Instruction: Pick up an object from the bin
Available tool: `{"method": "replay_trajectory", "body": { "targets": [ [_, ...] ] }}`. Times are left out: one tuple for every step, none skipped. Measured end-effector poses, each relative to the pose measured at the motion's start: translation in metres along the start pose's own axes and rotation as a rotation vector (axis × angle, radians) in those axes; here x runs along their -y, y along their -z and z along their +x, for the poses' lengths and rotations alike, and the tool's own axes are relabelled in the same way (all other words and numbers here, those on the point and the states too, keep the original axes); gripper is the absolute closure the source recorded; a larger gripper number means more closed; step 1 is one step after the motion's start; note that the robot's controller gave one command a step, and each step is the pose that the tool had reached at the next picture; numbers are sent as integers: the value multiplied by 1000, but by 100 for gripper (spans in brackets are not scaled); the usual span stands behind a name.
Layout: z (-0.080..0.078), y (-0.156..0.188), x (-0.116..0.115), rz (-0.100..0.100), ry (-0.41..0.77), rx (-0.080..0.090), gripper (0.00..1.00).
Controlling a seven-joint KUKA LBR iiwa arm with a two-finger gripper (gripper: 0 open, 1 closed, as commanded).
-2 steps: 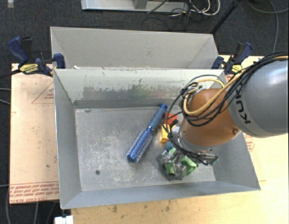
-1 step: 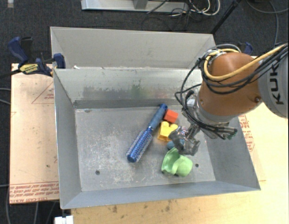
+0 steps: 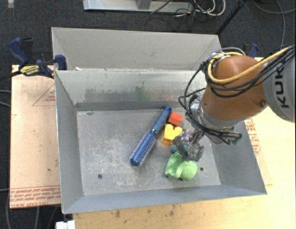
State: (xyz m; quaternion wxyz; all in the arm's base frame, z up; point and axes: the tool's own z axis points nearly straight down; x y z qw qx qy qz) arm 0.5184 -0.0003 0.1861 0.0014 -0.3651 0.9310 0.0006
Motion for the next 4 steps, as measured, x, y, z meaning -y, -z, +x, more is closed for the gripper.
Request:
{"method": "replay_trajectory", "body": {
  "targets": [
    [0,0,0,0,0,0,0],
    [4,-120,4,-6,24,-5,0],
    [2,-115,5,0,26,0,100],
    [0,34,30,8,16,6,100]
  ]
}}
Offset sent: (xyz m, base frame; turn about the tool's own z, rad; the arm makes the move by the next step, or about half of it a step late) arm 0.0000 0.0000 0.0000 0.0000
